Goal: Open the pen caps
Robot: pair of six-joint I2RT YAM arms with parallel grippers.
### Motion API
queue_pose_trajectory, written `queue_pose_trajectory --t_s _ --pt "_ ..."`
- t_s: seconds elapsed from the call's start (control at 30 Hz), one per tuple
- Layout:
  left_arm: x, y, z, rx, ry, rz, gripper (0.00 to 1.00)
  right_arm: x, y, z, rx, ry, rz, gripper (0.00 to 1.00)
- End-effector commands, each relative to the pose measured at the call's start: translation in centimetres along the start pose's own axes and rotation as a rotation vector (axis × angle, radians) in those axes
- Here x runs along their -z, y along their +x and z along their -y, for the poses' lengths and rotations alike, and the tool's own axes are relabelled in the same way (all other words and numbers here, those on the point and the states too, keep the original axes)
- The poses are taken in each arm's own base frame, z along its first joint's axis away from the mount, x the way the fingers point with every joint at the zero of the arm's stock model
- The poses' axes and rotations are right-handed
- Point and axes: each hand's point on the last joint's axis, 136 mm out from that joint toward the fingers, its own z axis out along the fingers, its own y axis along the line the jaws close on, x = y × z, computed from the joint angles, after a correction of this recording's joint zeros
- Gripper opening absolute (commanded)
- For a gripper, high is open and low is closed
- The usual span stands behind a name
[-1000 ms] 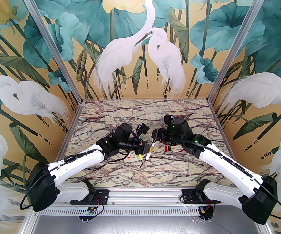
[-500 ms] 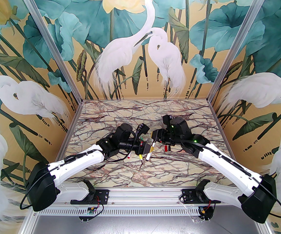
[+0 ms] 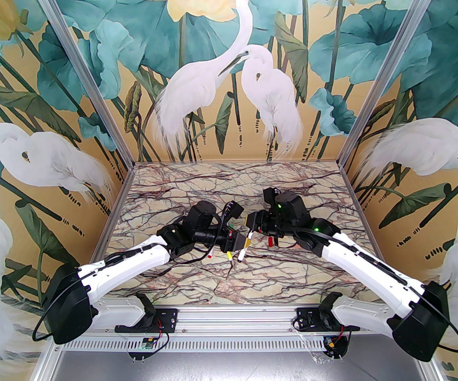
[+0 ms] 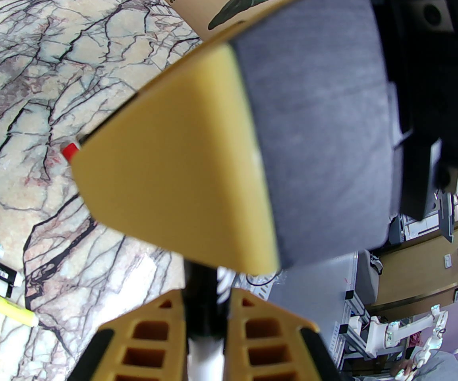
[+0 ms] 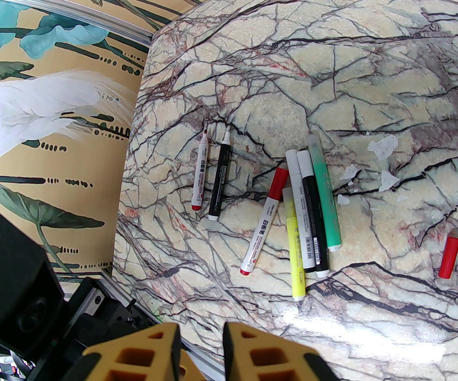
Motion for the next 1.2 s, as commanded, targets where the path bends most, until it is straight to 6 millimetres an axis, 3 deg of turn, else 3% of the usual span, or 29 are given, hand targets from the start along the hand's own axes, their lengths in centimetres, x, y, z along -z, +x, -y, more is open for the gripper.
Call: queue_pose_trajectory --t_s 0.0,0.7,1.17 --pt "0.3 -1.3 0.7 -0.026 0.0 0.037 0.1 -0.2 0.0 -0.5 -0.001 -0.019 -0.004 0.27" --pt "0.3 -1.6 0.7 -0.027 -0.007 0.043 0.1 -0.3 0.2 -0.3 0.002 -0.014 -0.011 0.17" --pt "0.2 -2.1 1.4 -0.018 0.064 0.118 0.35 0.6 -0.8 -3.3 0.015 -0.133 0.023 0.14"
